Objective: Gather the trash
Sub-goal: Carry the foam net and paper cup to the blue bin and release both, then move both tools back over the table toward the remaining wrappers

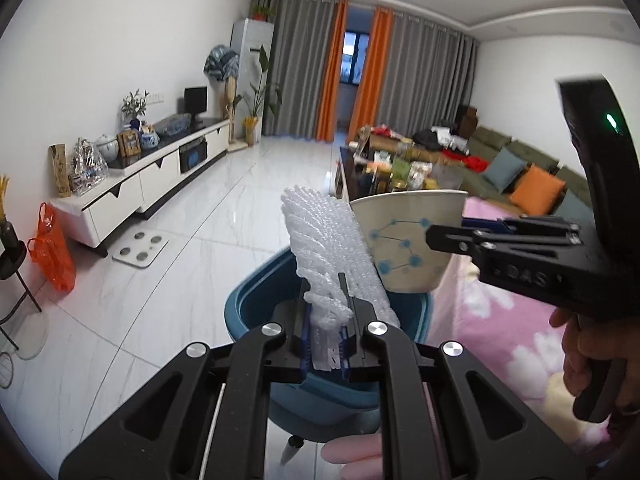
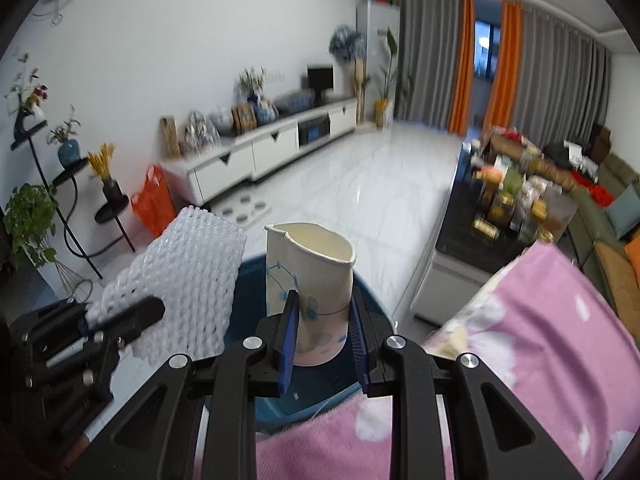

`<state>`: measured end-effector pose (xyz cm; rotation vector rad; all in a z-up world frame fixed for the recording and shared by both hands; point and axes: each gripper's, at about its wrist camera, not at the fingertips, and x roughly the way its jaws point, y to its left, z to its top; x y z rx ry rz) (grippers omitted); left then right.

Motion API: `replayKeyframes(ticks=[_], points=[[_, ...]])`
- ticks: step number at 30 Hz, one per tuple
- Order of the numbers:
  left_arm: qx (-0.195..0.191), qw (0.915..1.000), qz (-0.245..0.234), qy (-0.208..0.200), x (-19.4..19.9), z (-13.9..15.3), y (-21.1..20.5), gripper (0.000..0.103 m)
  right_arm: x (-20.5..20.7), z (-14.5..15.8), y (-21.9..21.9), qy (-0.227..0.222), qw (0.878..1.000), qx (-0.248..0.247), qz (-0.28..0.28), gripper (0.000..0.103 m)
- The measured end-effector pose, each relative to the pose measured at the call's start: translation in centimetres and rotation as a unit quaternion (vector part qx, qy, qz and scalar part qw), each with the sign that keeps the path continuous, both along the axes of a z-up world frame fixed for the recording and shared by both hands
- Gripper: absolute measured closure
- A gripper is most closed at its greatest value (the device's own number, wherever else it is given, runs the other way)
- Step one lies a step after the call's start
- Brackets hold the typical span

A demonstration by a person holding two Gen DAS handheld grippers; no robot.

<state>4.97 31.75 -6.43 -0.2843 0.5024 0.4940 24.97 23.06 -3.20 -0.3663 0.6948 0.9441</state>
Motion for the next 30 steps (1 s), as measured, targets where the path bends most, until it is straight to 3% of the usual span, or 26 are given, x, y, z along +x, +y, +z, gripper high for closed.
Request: replayKeyframes(ticks=[4,11,14,16,18,24,28,30], points=[[-0.015,0.9994,-0.003,0.030,3.6,-3.6,0.6,0.092,0.7,-2.2,2.1,0.029,0.999,-0.044,0.001,0.080],[0.002,0.9976,0.010,0.069,8.1,-8.0,1.9,0.086,1.2,-3.7,4.1,0.045,0.996,-0.079,0.002,0.077],[0.009,0.9975,0.016,0.068,9.2,-8.6,2.6,0.071,1.5,-3.7,4.4,0.044,0.996,-0.077,-0.004,0.071],[0.009,0.9977,0.016,0.065,9.5,-8.9,2.9,0.061,1.7,-3.7,4.3,0.048,0.996,-0.071,-0.008,0.059],[0.019,0.9975,0.026,0.062,9.6,-8.6,3.0,0.060,1.9,-3.4,4.0,0.042,0.997,-0.063,-0.012,0.059],[0.032,0.9981,0.045,0.027,7.1,-5.7,1.8,0.036,1.5,-1.2,1.2,0.035,0.999,-0.019,-0.025,0.057],[0.043,0.9978,0.051,-0.002,4.4,-2.5,-0.1,0.022,0.7,0.4,-1.1,0.018,0.999,0.005,-0.032,0.050],[0.052,0.9973,0.050,-0.016,2.9,-0.9,-1.3,0.020,0.2,1.0,-2.4,0.012,0.999,0.019,-0.035,0.042]])
